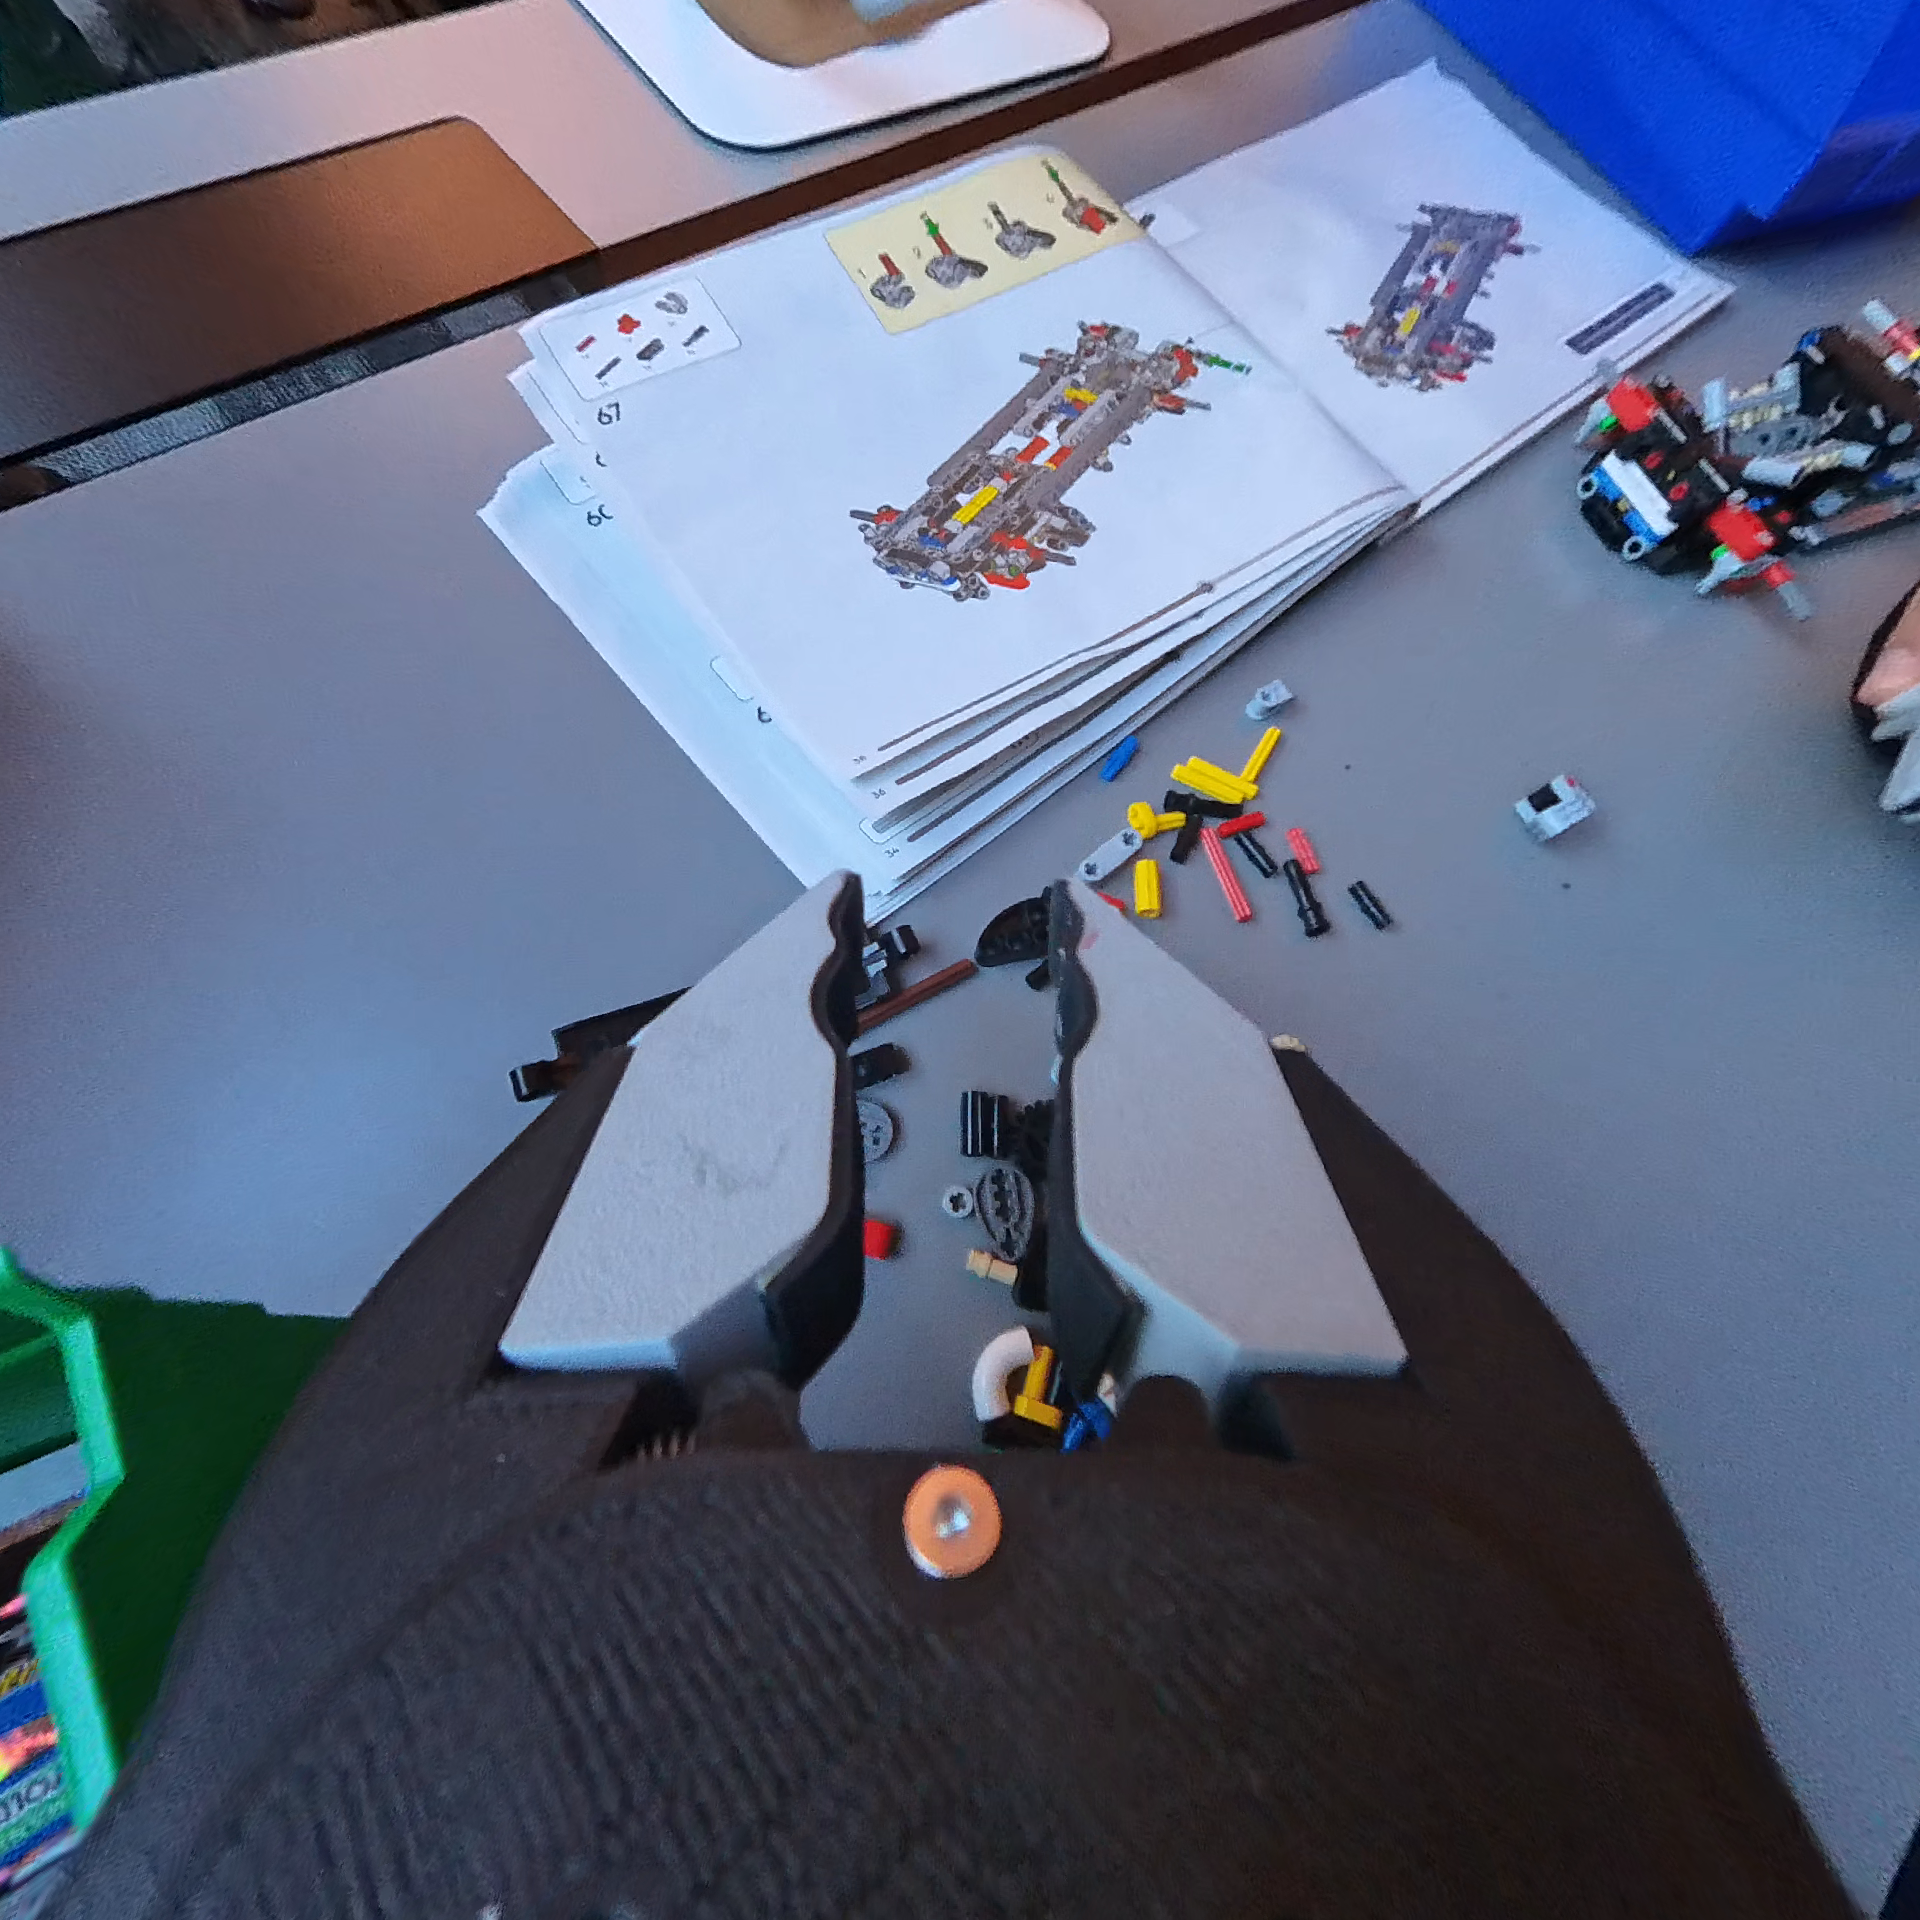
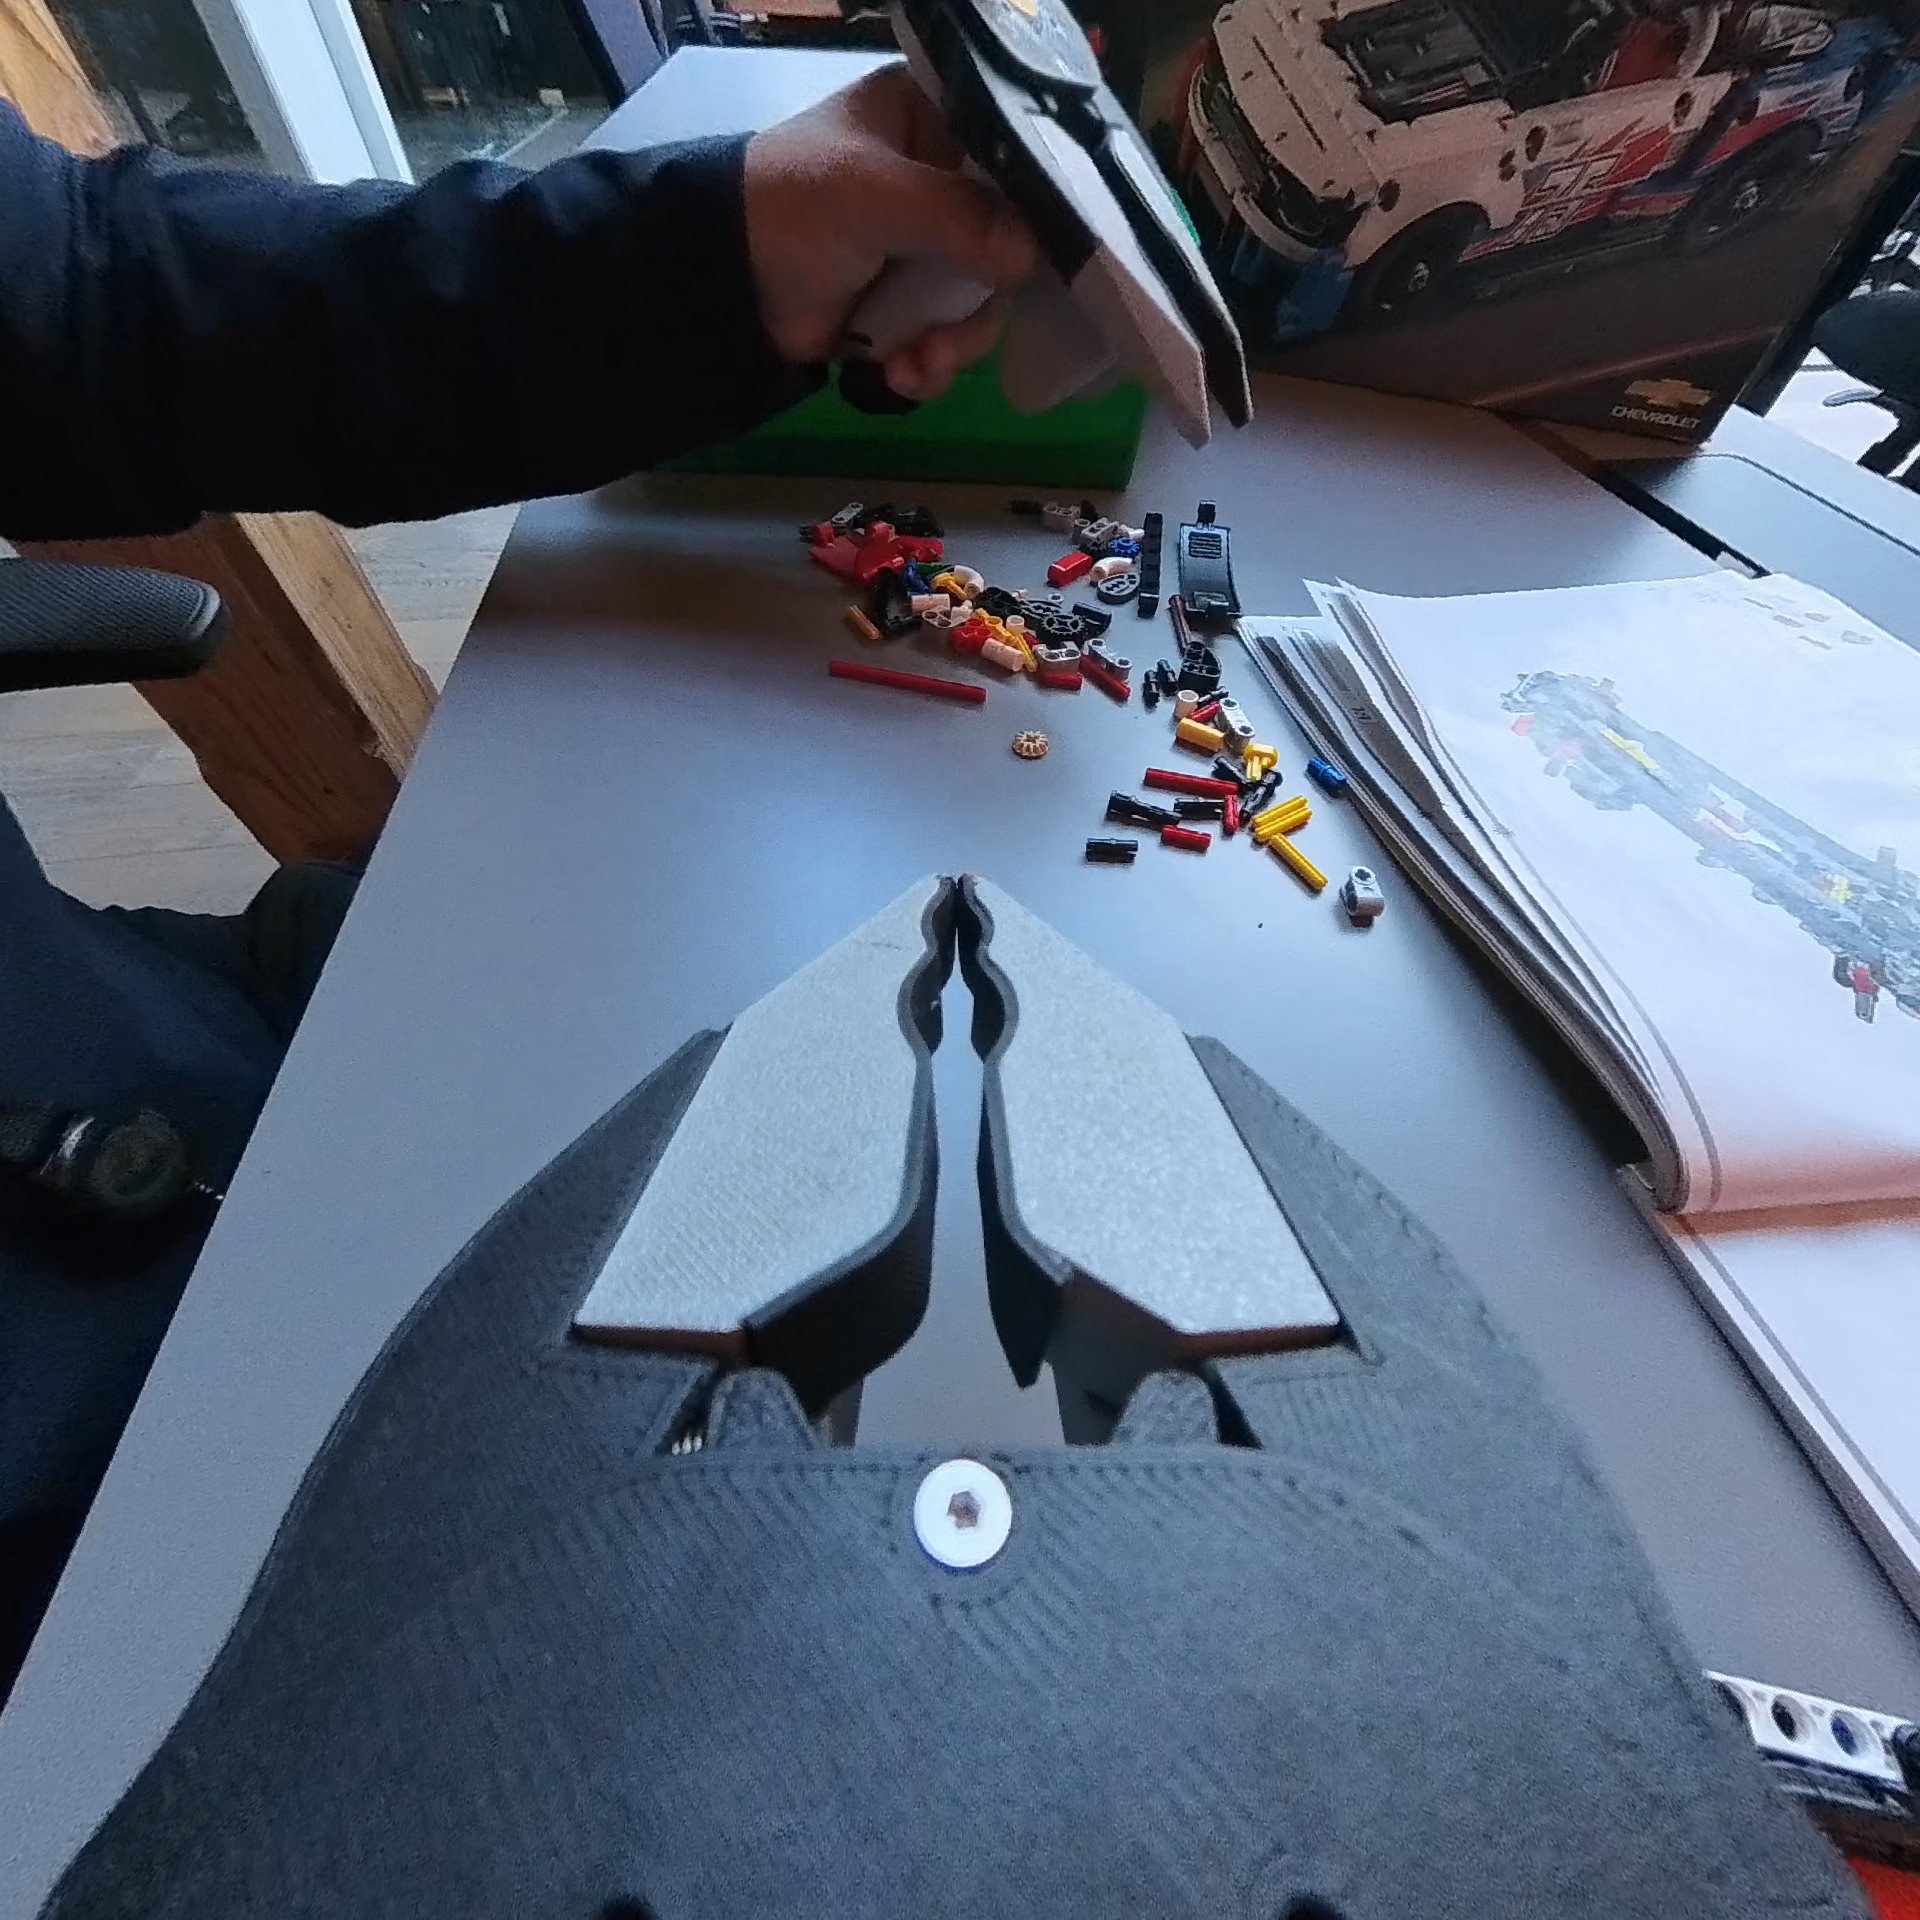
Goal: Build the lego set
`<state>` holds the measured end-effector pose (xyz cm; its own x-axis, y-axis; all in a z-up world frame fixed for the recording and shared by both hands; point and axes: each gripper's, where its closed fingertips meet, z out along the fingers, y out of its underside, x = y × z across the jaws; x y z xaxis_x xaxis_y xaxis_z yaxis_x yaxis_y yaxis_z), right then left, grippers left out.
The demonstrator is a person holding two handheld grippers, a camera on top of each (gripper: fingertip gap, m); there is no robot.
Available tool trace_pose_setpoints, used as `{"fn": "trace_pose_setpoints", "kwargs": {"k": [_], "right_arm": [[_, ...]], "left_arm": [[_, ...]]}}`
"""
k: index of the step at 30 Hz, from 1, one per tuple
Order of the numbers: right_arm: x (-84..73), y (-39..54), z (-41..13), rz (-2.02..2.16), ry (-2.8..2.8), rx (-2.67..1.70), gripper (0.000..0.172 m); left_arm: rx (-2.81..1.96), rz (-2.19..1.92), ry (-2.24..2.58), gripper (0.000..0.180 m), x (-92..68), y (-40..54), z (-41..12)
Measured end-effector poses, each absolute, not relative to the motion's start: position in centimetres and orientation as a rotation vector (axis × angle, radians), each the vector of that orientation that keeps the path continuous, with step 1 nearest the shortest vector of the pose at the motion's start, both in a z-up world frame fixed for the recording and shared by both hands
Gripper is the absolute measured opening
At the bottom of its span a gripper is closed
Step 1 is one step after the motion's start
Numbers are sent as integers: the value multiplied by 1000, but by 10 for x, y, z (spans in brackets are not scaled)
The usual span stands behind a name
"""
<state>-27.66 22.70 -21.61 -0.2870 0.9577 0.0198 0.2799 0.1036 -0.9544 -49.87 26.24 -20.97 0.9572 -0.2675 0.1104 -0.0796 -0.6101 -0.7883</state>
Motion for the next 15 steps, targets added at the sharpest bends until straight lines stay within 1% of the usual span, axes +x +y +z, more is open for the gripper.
{"fn": "trace_pose_setpoints", "kwargs": {"k": [3,4,7,8,10,11,12,14,15], "right_arm": [[-276,226,-216,1193,-1681,-1219,0],[-276,226,-217,1186,-1685,-1217,0],[-276,222,-219,1182,-1713,-1197,0],[-275,219,-219,1185,-1728,-1179,0],[-275,214,-221,1182,-1755,-1150,0],[-275,212,-222,1179,-1766,-1140,0],[-275,211,-223,1176,-1773,-1133,0],[-278,211,-223,1162,-1773,-1127,0],[-279,210,-221,1154,-1772,-1118,0]], "left_arm": [[-2218,-295,327,38,-490,266,-209],[-2213,-315,382,42,-484,267,-208],[-2154,-346,575,62,-468,273,-205],[-2119,-324,617,65,-465,276,-204],[-2065,-290,657,64,-463,283,-205],[-2019,-284,644,58,-463,286,-204],[-1965,-297,614,47,-463,290,-202],[-1987,-453,665,58,-444,278,-199],[-1980,-453,689,50,-441,275,-197]]}}
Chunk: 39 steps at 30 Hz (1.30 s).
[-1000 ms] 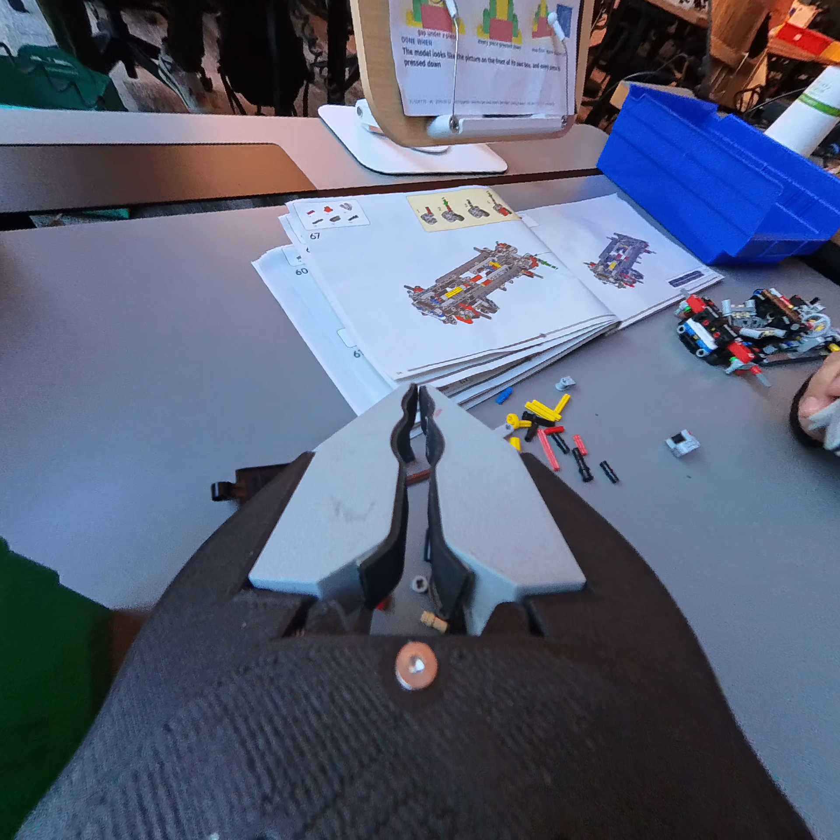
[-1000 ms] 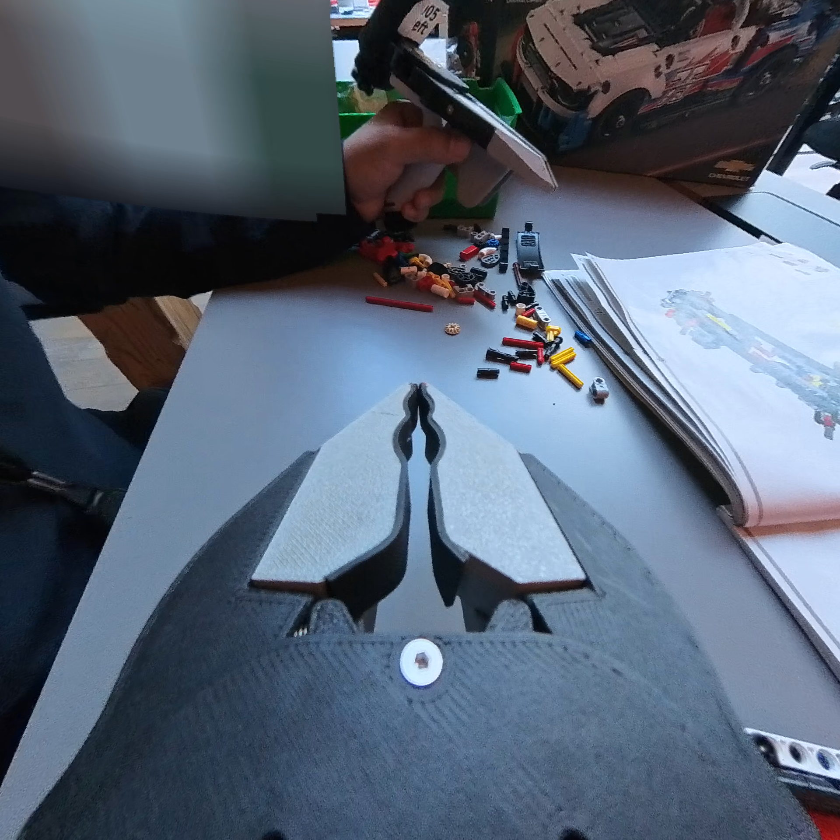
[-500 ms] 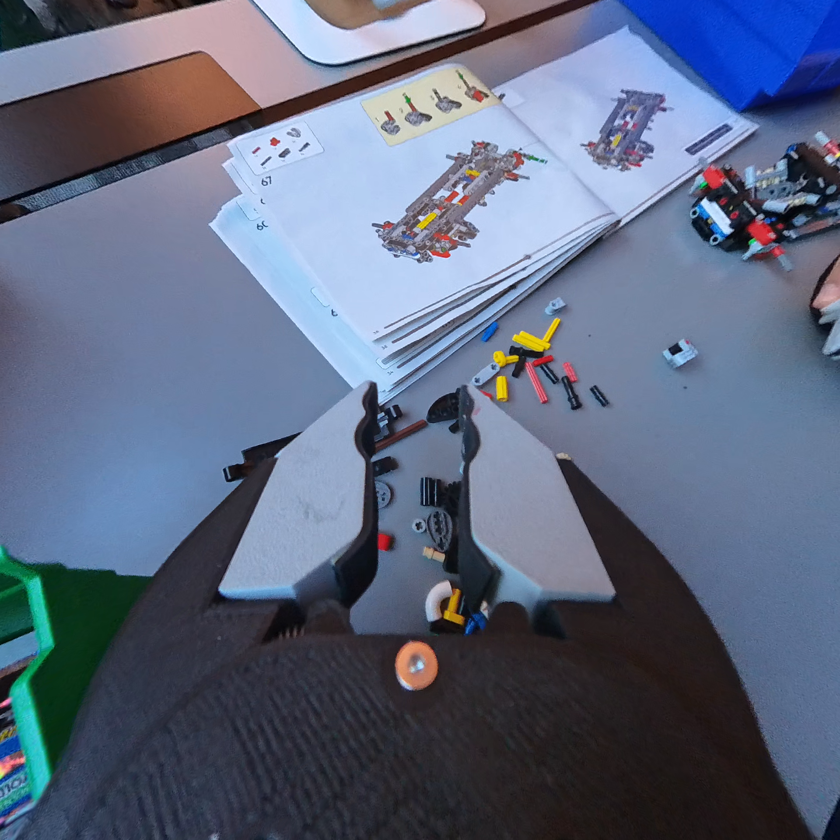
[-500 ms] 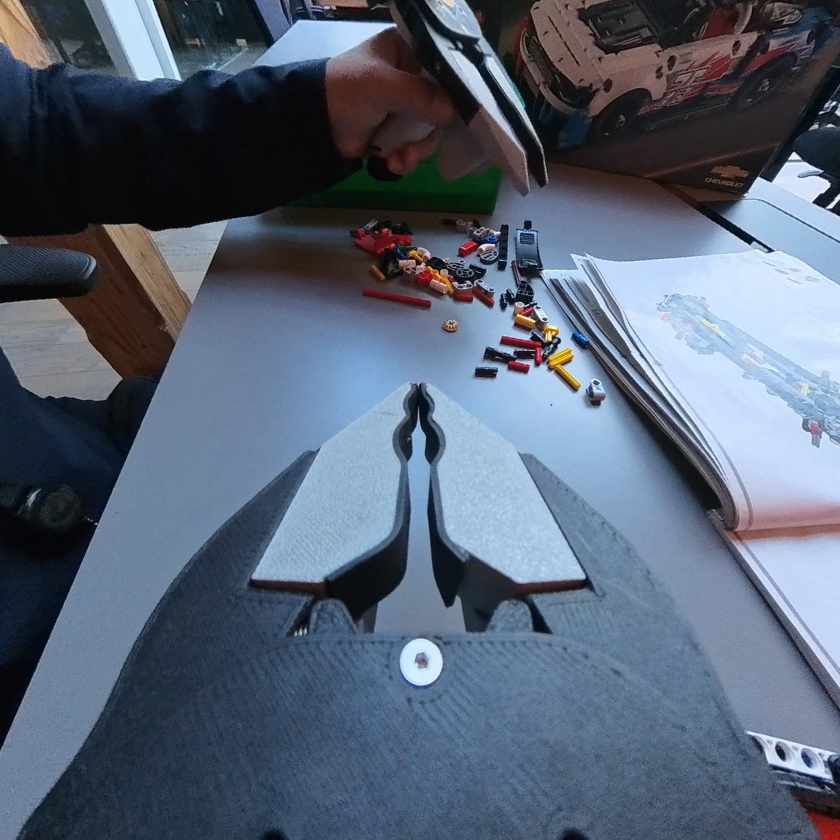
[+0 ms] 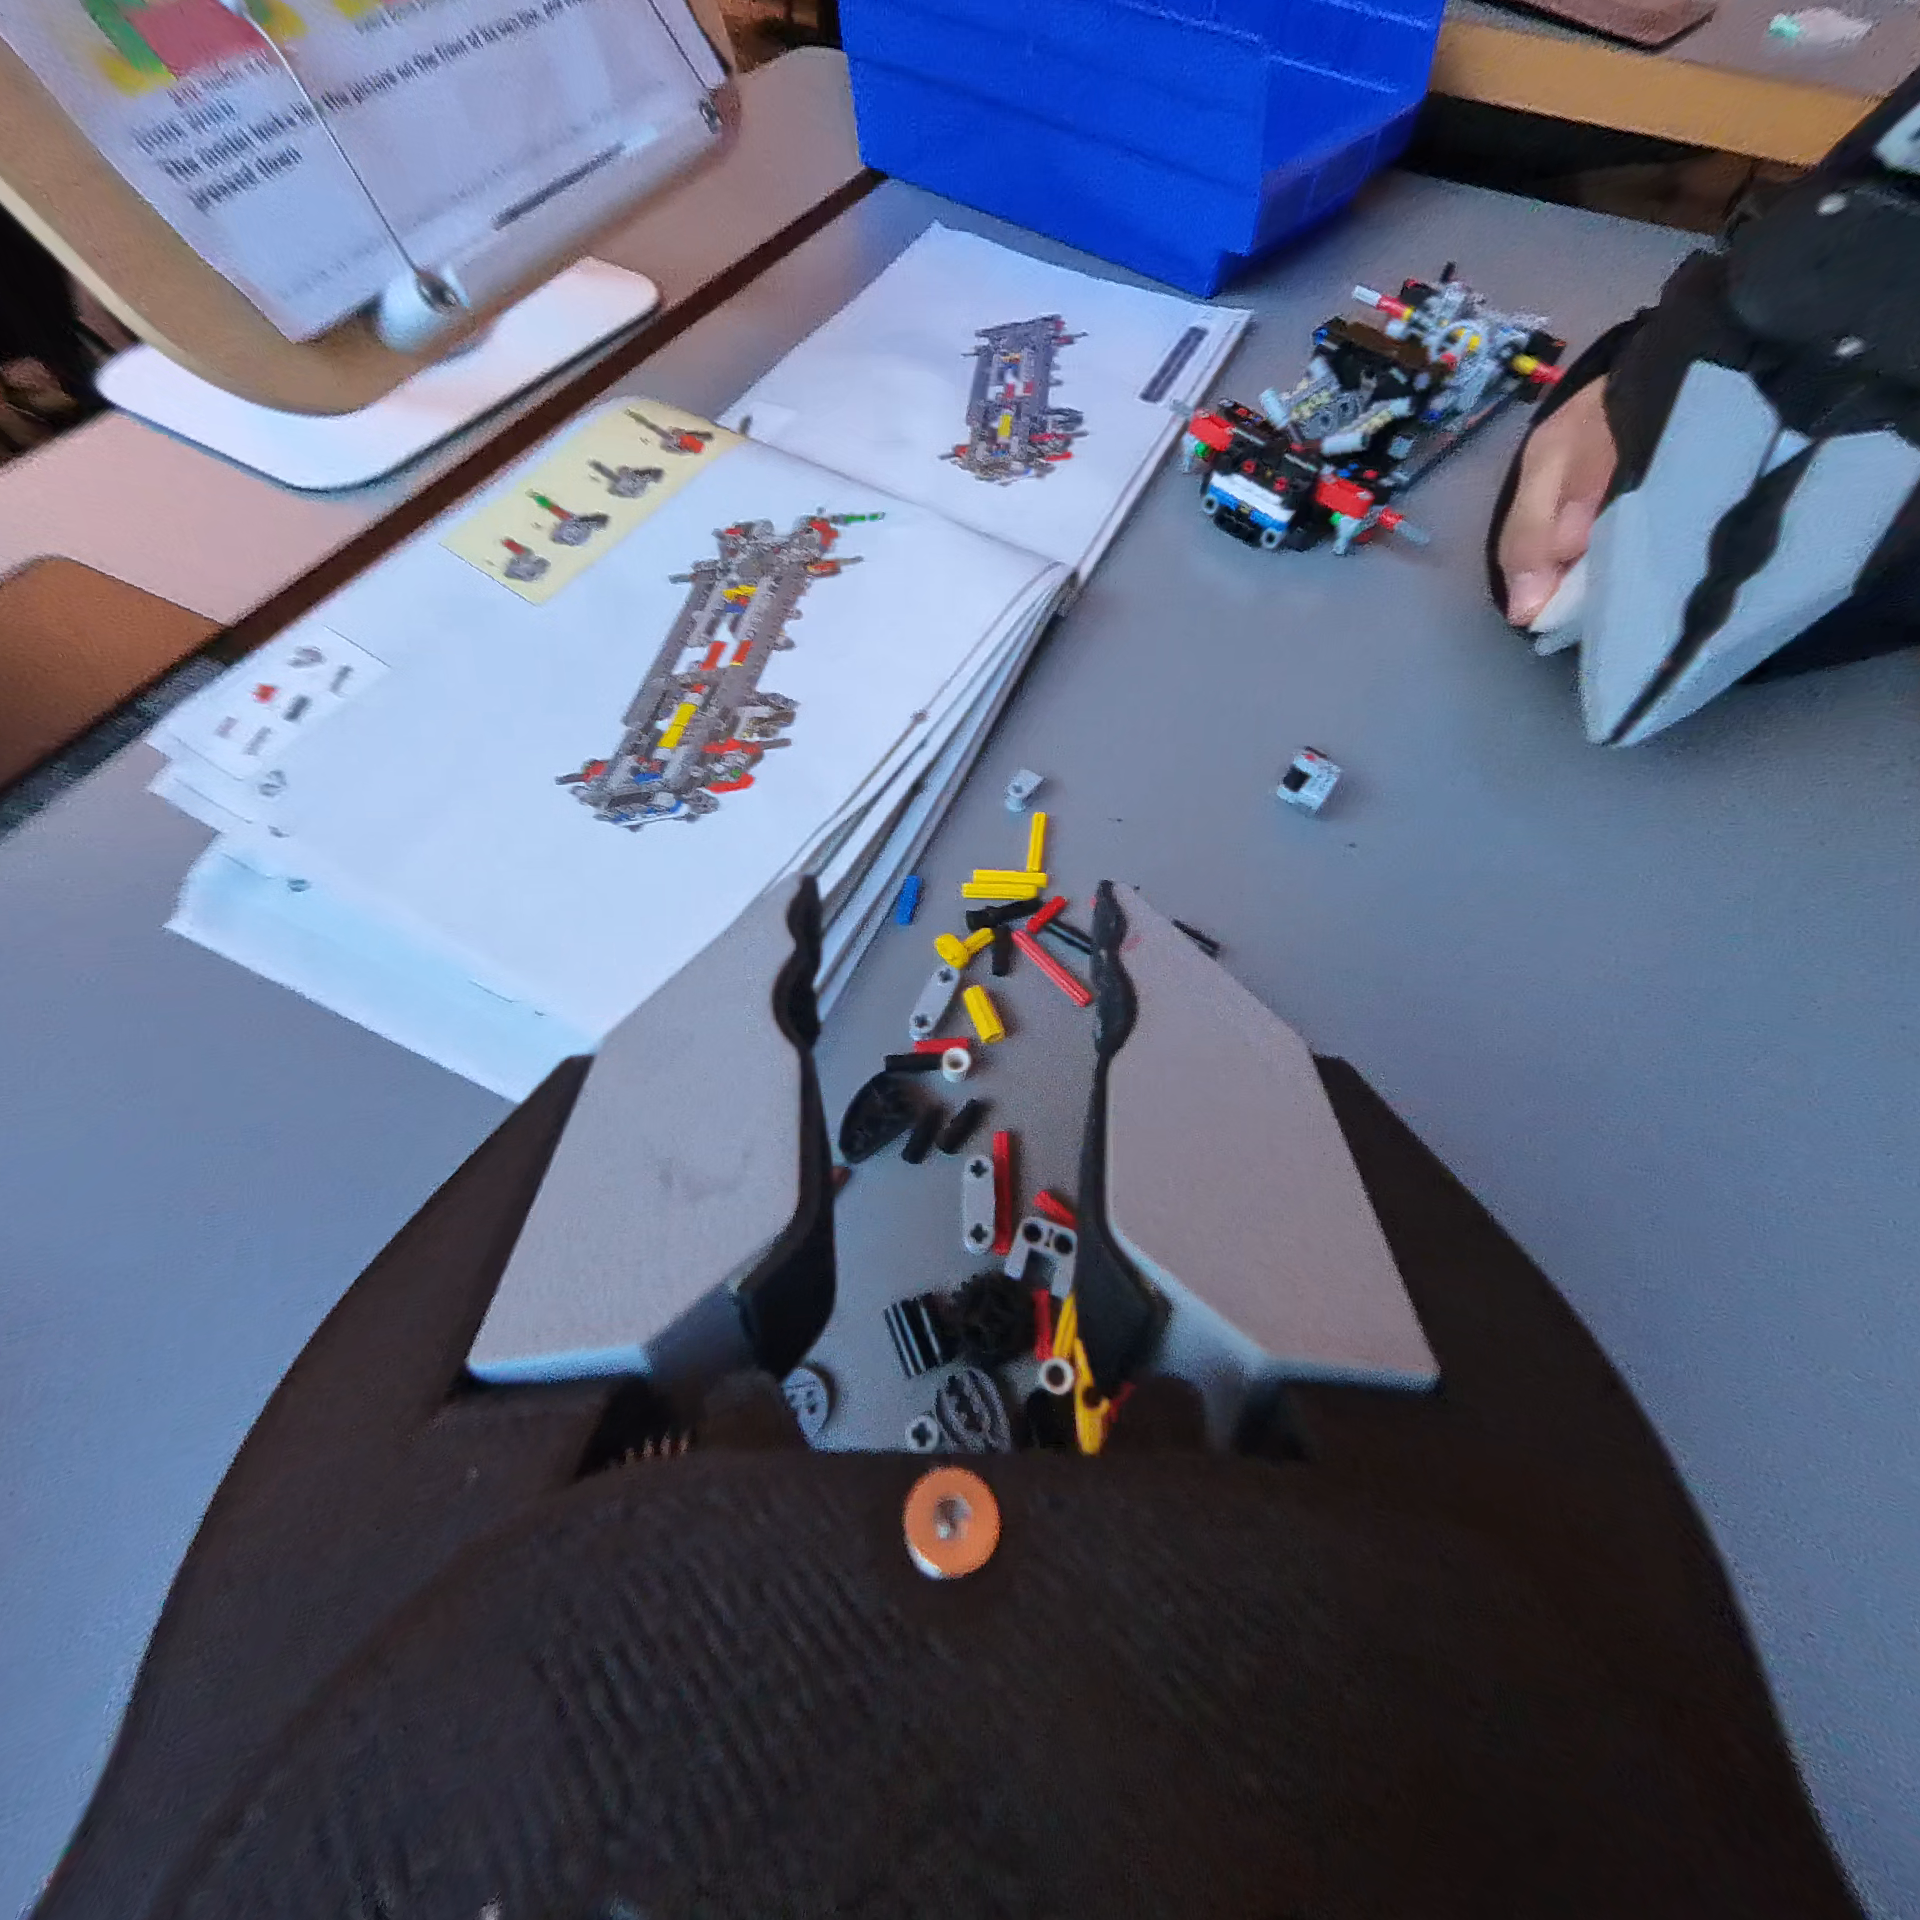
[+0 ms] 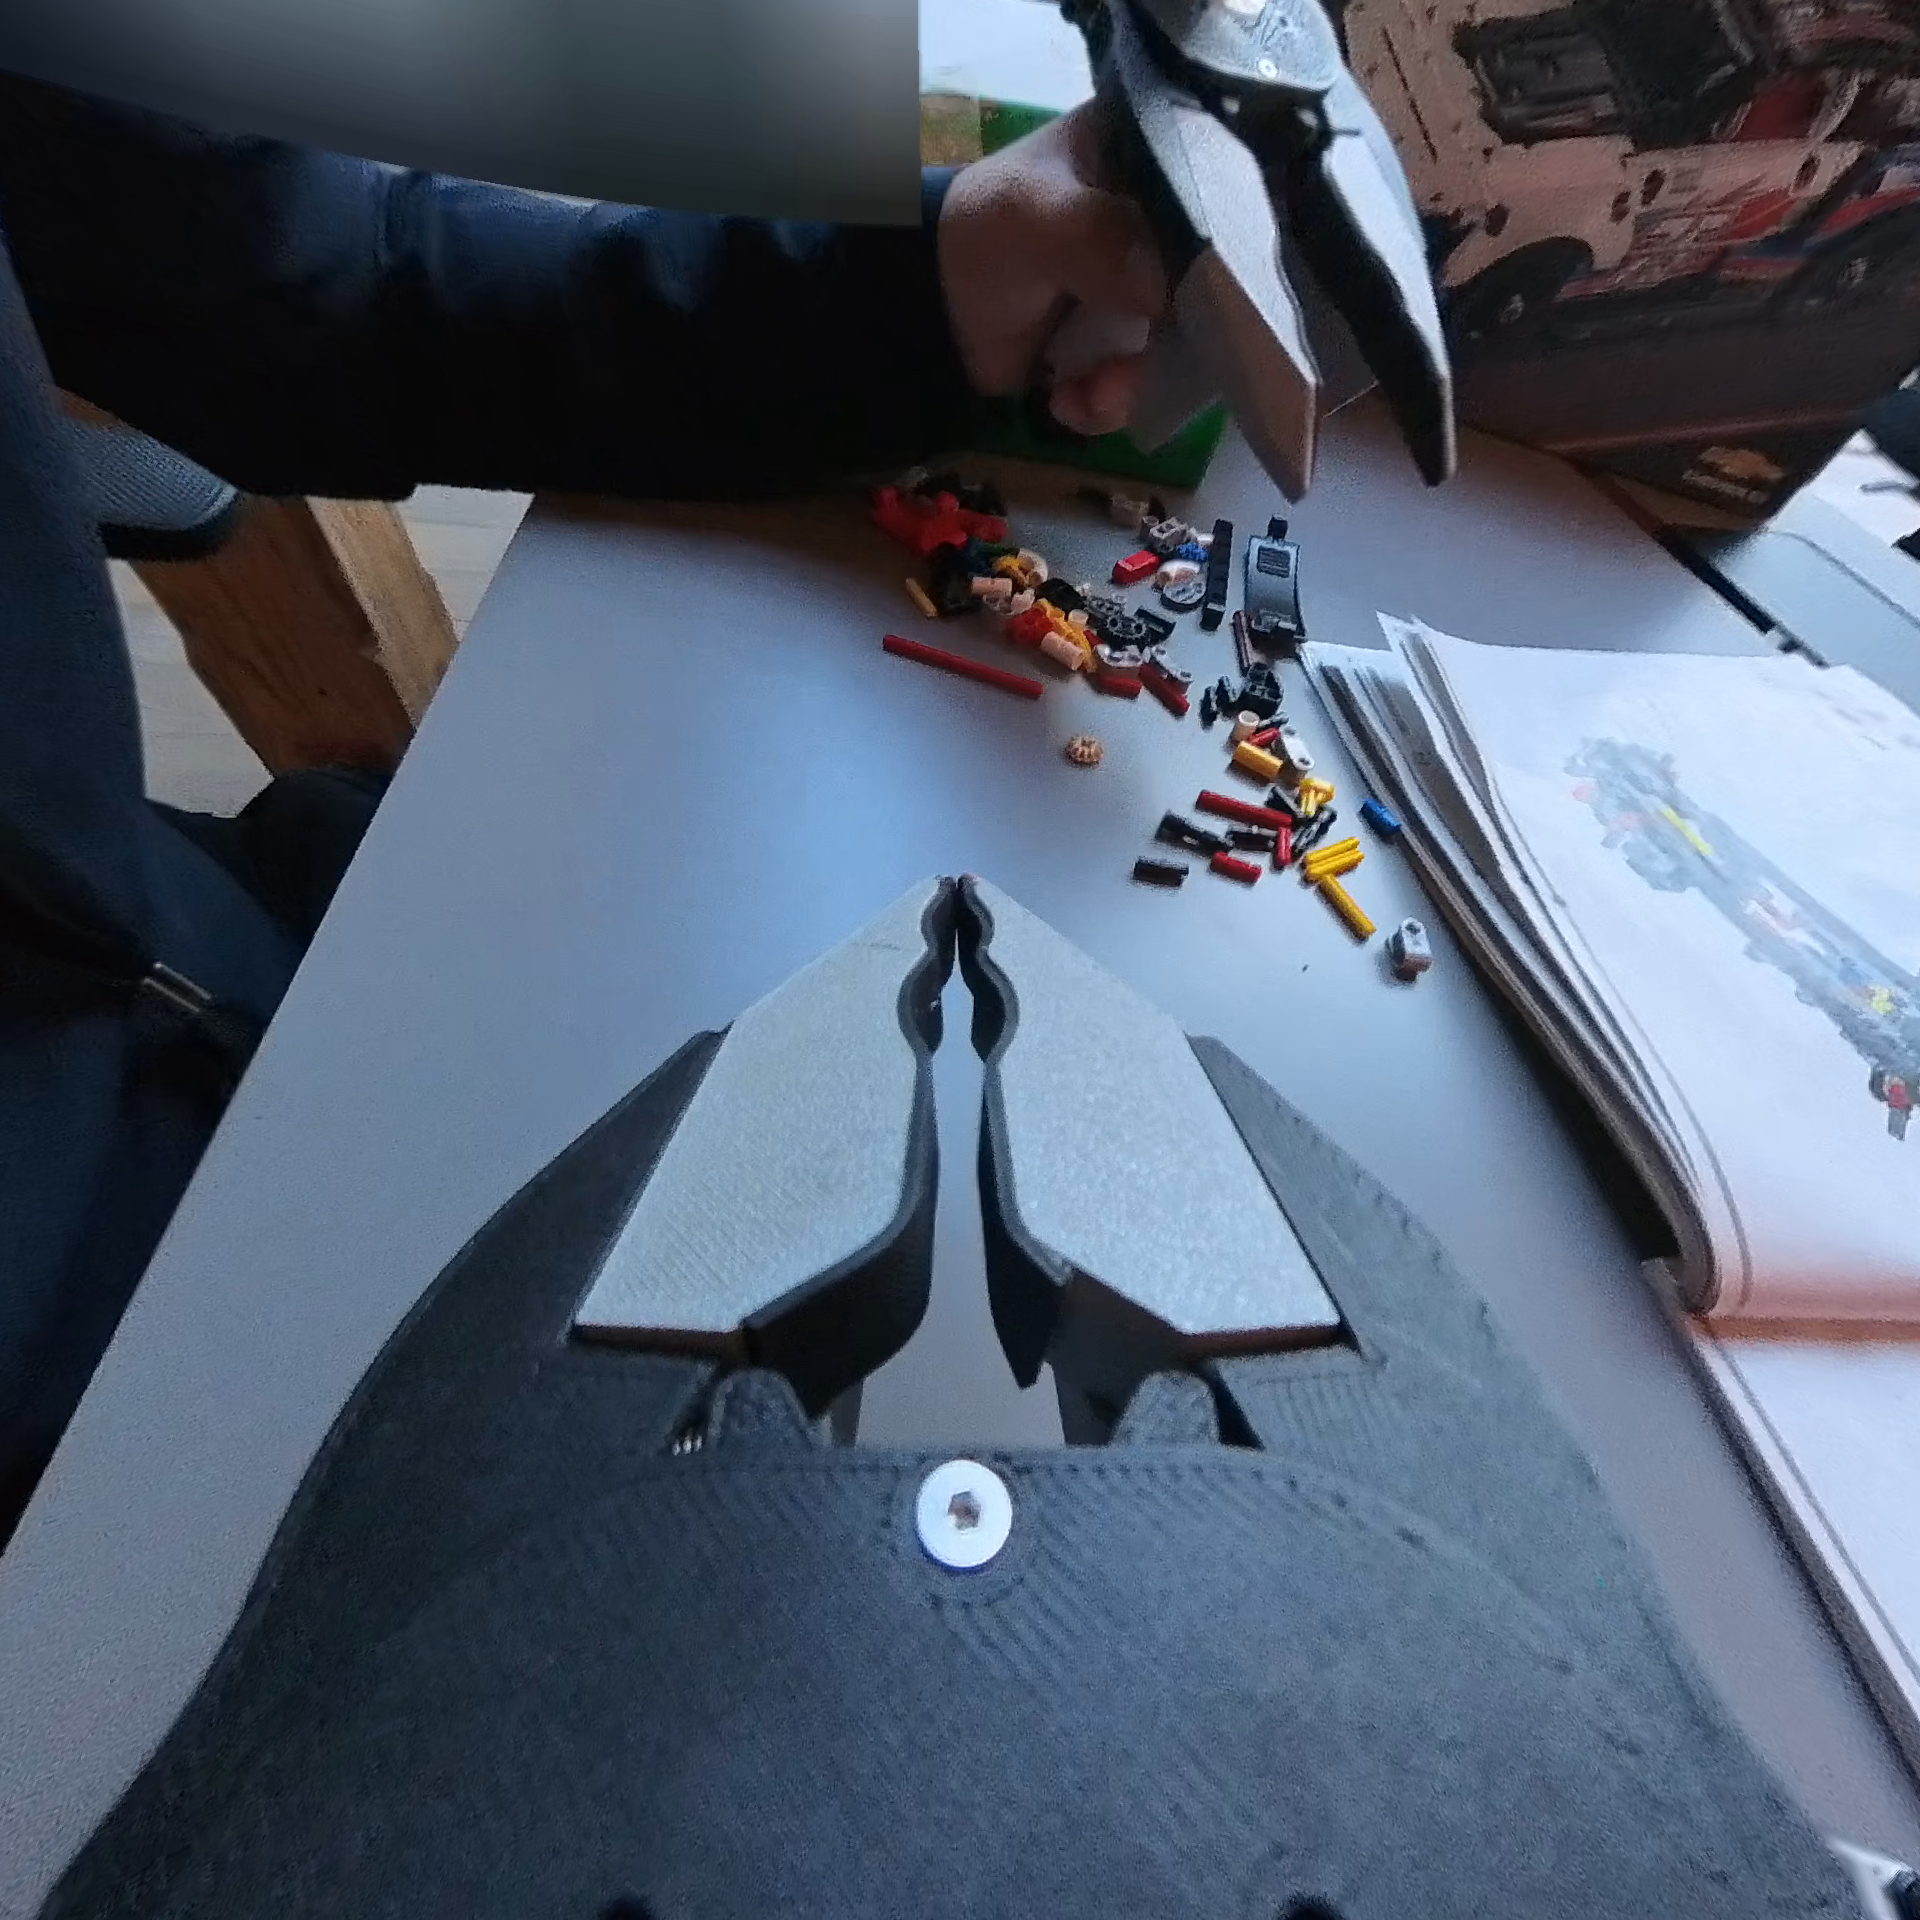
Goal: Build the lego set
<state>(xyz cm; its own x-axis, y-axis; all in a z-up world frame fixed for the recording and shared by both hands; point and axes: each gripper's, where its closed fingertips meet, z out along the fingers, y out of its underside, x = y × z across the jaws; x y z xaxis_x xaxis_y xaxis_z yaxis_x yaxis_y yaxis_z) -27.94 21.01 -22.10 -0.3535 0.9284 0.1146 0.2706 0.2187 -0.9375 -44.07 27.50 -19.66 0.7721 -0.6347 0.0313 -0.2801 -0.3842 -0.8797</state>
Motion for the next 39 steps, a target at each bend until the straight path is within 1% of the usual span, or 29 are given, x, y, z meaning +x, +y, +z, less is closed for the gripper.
{"fn": "trace_pose_setpoints", "kwargs": {"k": [3,6,10,12,15,16,18,21,22,25,27,32,34,39], "right_arm": [[-289,213,-215,1124,-1727,-1089,0],[-296,218,-223,1104,-1734,-1128,0],[-295,226,-218,1148,-1678,-1163,0],[-294,231,-214,1155,-1646,-1170,0],[-293,234,-211,1168,-1620,-1177,0],[-292,234,-211,1168,-1619,-1177,0],[-292,234,-213,1162,-1626,-1183,0],[-291,234,-213,1161,-1633,-1183,0],[-291,233,-213,1159,-1634,-1181,0],[-290,233,-214,1151,-1638,-1181,0],[-291,234,-214,1148,-1639,-1183,0],[-291,239,-211,1133,-1618,-1178,0],[-290,241,-208,1125,-1601,-1172,0],[-288,248,-204,1114,-1566,-1175,0]], "left_arm": [[-1994,-355,671,49,-448,270,-191],[-2050,-325,608,48,-457,260,-181],[-2174,-146,478,38,-492,256,-185],[-2178,-173,473,35,-491,254,-188],[-2233,-381,565,21,-469,240,-200],[-2280,-423,619,21,-465,231,-207],[-2383,-398,806,0,-464,204,-225],[-2367,-413,1020,0,-452,178,-233],[-2375,-404,1053,3,-451,175,-237],[-2402,-396,1065,3,-448,180,-249],[-2396,-388,991,0,-446,195,-251],[-2372,-473,742,0,-438,230,-248],[-2356,-377,654,0,-452,242,-244],[-2200,-365,428,0,-476,259,-209]]}}
